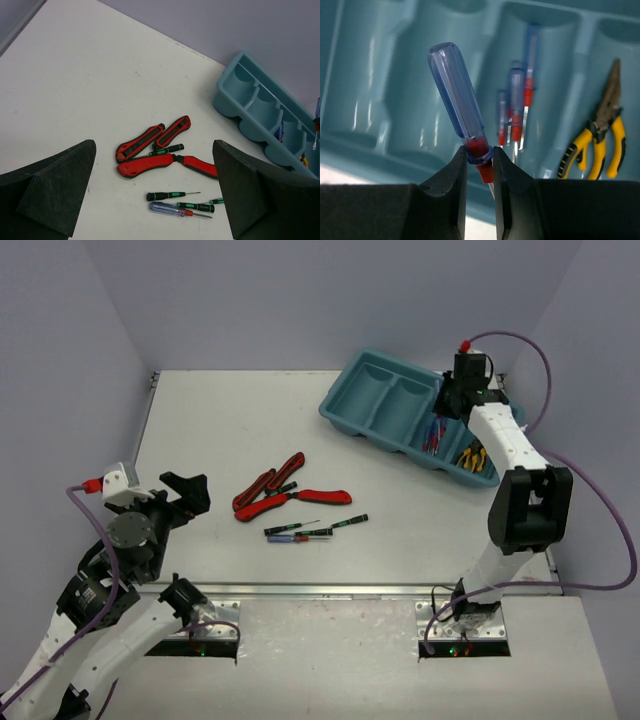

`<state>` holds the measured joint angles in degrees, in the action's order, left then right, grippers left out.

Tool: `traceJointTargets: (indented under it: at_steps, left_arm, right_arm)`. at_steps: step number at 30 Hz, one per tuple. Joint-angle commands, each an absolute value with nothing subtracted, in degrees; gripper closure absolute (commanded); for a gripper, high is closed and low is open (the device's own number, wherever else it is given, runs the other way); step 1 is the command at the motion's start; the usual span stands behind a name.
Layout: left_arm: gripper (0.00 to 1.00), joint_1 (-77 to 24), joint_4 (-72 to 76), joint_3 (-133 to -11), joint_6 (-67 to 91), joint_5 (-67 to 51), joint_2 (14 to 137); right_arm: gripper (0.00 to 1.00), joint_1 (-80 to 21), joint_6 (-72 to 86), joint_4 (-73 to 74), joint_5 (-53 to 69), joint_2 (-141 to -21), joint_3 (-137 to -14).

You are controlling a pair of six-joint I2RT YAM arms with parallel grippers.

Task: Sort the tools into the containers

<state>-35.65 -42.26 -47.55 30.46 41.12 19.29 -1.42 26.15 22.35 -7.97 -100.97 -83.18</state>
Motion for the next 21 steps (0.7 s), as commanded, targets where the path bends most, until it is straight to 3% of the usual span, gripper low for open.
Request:
traceJointTargets:
  at_steps: [1, 3, 4, 5, 6, 7, 9, 11, 17, 19, 21]
  left_arm:
    - [0.0, -35.0, -40.4, -48.2, 30.1, 41.2, 18.8]
    - [0.0, -35.0, -40.5, -48.2, 30.1, 41.2, 18.8]
    - [0.0, -35.1, -40.4, -48.2, 30.1, 41.3, 18.8]
    - [0.0, -35.1, -40.4, -48.2, 30.1, 41.2, 18.9]
    - [0.0, -35.1, -40.4, -48.2, 30.1, 41.2, 19.0]
    - [0.0, -35.1, -40.4, -48.2, 30.1, 41.2, 19.0]
    - [0.0, -35.1, -40.5, -48.2, 30.1, 41.1, 19.0]
    - [0.0, -35.1, -40.4, -48.2, 30.1, 41.0, 19.1]
    - [0.0, -35.0, -40.3, -48.3, 30.1, 41.2, 19.5]
    - [0.0, -35.0, -40.6, -48.4, 30.5, 41.9, 19.0]
    - [0.0, -34.6, -41.3, -48.6, 31.4, 43.1, 18.5]
  right_arm:
    - [0.99, 3.1, 40.1, 21.6, -9.1, -104.5, -86.5]
    - [0.93, 3.2, 40.4, 21.7, -8.5, -106.0, -87.6]
    - [0.78, 3.3, 40.6, 22.0, -8.2, -106.8, -88.2]
    - [0.56, 3.3, 41.2, 22.7, -8.4, -107.3, -88.8]
    - [0.42, 3.3, 41.5, 23.2, -8.6, -107.6, -89.2]
    - [0.37, 3.3, 41.5, 23.1, -8.8, -107.4, -89.1]
    - [0.16, 3.3, 41.8, 22.5, -7.5, -106.2, -88.5]
    - [0.04, 2.7, 40.7, 21.6, -5.9, -103.9, -87.7]
    - [0.04, -6.2, 22.4, 18.4, 10.4, -96.3, -83.6]
    - [0.1, -19.0, 10.7, 17.9, 17.8, -91.5, -74.2]
    - [0.14, -28.7, -0.2, 16.6, 15.1, -87.2, -67.9]
